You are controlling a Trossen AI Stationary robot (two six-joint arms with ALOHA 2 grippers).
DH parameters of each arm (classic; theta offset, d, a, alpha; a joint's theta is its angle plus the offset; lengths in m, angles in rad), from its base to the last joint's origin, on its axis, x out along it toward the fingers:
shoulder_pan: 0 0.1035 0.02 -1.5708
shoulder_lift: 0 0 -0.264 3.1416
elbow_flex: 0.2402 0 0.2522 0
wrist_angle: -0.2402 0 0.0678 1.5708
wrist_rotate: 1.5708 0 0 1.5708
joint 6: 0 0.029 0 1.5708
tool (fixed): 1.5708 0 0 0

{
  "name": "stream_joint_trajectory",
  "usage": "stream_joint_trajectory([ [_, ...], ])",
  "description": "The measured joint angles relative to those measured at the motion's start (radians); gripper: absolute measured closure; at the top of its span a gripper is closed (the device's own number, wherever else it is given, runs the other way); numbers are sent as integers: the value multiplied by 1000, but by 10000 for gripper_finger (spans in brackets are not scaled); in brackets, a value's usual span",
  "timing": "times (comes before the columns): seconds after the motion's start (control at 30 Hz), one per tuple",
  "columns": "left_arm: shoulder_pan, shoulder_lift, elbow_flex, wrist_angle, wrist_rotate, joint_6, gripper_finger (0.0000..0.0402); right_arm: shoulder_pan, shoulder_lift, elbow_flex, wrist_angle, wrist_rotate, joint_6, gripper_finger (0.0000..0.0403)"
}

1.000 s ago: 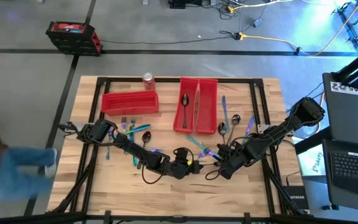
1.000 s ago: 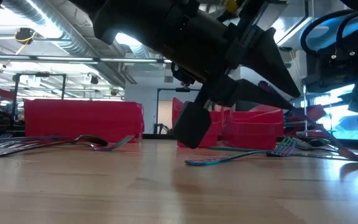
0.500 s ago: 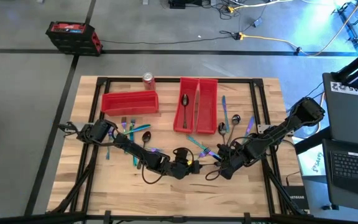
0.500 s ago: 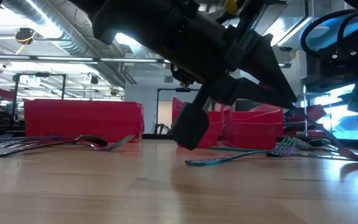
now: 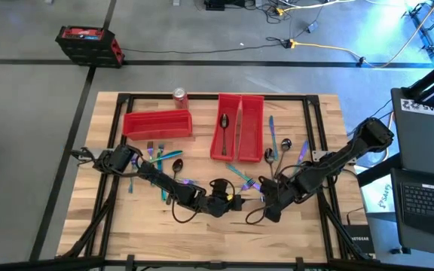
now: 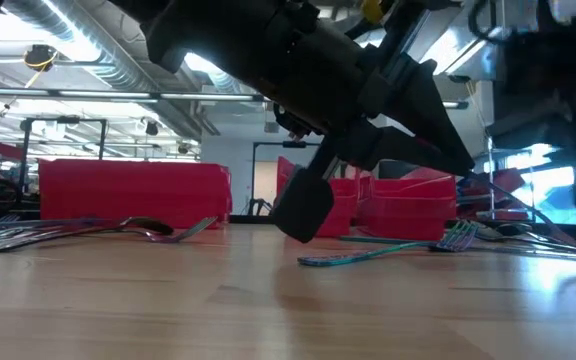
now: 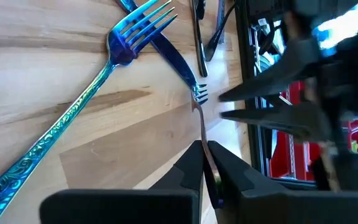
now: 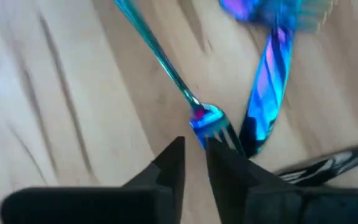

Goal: Sort silverware
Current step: Put the blue fork into the left red bin

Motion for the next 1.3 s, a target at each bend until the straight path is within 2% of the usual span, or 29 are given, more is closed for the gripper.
stream_joint_trajectory([
  [0.2,-2,0,0,-4,-14,2,401,0,0,162,-272,181,-22,275],
  [0.37,-1,0,0,3,-33,23,402,0,0,288,-476,355,-9,241],
  [0.57,-2,0,0,73,-86,85,402,1,0,394,-607,467,30,228],
  [0.73,-1,0,1,138,-134,151,402,68,-54,426,-753,589,190,229],
  [0.97,6,-12,1,220,-142,292,401,192,-157,426,-858,668,372,229],
  [1.3,52,-157,-17,202,-101,616,401,210,-159,426,-859,675,431,230],
])
